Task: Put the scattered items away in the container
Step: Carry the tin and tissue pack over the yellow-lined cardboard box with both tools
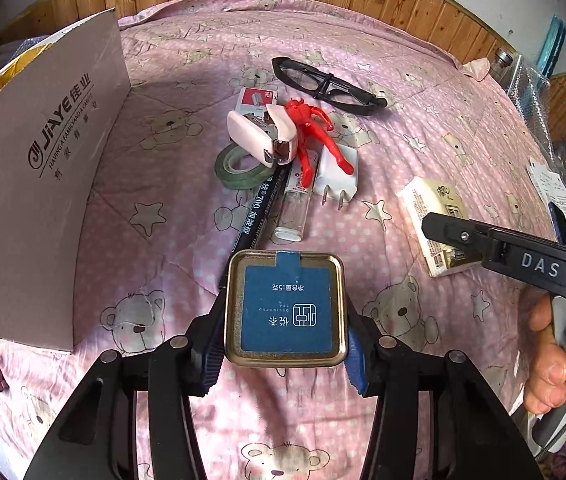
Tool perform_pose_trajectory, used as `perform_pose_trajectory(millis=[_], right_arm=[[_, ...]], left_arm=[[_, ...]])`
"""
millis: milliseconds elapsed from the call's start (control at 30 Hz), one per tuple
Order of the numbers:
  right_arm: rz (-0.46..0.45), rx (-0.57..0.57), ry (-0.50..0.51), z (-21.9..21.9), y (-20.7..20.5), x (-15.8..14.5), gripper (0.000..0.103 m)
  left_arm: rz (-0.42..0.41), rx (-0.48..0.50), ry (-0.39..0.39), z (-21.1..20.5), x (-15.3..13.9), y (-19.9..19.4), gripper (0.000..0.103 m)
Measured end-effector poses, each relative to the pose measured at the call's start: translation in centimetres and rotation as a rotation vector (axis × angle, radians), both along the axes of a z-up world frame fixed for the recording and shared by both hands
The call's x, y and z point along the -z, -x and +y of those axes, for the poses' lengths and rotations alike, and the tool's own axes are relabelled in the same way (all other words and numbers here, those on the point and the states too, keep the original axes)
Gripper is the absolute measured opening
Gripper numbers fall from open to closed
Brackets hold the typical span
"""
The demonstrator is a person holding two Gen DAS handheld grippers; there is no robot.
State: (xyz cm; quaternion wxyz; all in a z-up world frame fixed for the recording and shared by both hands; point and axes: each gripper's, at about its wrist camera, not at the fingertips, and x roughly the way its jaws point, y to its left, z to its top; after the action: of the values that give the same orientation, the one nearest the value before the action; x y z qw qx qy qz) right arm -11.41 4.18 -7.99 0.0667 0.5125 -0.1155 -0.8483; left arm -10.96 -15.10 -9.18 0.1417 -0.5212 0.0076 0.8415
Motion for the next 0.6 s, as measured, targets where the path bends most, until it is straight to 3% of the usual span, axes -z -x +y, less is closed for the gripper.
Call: perform_pose_trajectory(millis=[167,300,600], right_arm=[[-0.033,0.002,-0.044,0.1,-0.5,1.1,0.057],[-0.022,0.030,-0.023,0.9,-1.5,1.1,0.055],[0.042,0.031,0.009,0.8,-3.3,-1.6,0.053]], left_arm=[[-0.017,-0.006,0.021,0.3,0.5,0.0,0.051],[-0.026,-0.007,0.032,0.6,0.7,-0.3,0.052],[0.037,0.000,0.030,0.6,-1.7,-1.0,0.051]])
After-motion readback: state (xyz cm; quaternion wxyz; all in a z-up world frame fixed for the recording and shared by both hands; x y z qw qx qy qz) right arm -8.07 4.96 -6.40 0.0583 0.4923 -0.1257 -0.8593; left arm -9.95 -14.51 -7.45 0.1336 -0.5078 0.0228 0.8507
